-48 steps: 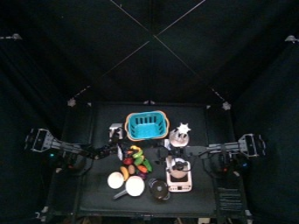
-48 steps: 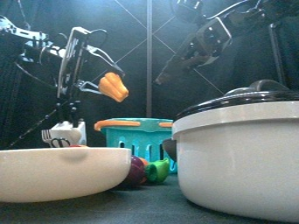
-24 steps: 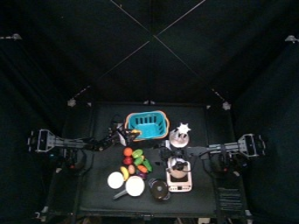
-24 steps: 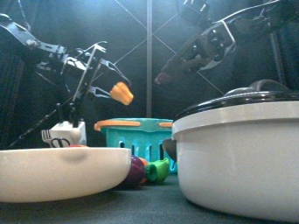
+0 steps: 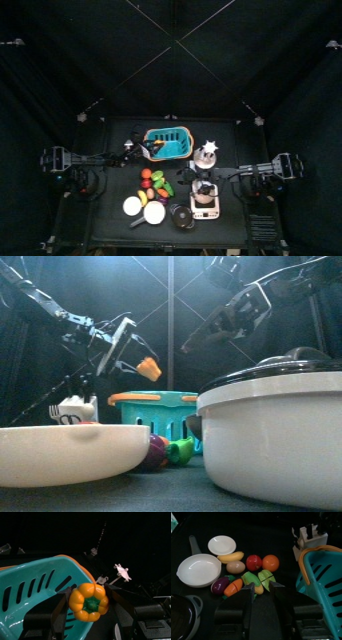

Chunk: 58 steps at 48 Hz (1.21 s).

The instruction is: Drop squash into basket

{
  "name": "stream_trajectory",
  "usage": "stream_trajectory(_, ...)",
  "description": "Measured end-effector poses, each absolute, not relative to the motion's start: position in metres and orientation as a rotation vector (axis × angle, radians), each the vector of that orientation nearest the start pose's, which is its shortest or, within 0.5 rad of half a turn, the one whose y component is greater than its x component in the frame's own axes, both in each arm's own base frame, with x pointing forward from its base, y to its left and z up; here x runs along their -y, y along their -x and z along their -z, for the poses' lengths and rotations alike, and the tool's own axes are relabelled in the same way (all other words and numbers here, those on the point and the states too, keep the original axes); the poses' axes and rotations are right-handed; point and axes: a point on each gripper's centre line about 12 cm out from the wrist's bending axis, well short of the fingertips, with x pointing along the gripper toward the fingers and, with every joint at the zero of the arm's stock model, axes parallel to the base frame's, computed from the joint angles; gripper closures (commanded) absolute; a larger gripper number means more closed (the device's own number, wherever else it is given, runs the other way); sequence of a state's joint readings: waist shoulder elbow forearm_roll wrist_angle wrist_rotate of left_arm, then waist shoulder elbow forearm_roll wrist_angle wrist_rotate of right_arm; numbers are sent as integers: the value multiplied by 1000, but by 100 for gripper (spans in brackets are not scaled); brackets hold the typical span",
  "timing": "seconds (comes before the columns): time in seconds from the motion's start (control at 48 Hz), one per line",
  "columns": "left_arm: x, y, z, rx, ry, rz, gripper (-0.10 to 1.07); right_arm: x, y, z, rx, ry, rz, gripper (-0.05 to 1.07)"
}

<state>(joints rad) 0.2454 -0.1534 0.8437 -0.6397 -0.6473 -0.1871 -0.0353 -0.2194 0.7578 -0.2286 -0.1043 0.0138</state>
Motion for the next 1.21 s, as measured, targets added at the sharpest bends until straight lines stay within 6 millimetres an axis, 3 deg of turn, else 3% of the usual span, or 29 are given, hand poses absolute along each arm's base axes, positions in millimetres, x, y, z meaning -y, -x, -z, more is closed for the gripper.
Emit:
stream_trajectory(0.438,-132,-357,-223,65,677,-626,33,10,-357,-229,-436,196,-35,37)
stream_trajectory(0.792,-128,-361,-221,29,645,-591,2,10,-357,-229,-436,197,-35,37)
stream_trajectory(1.208,-129,-361,-224,39,635,-586,-1,10,-357,-229,-436,199,-35,37)
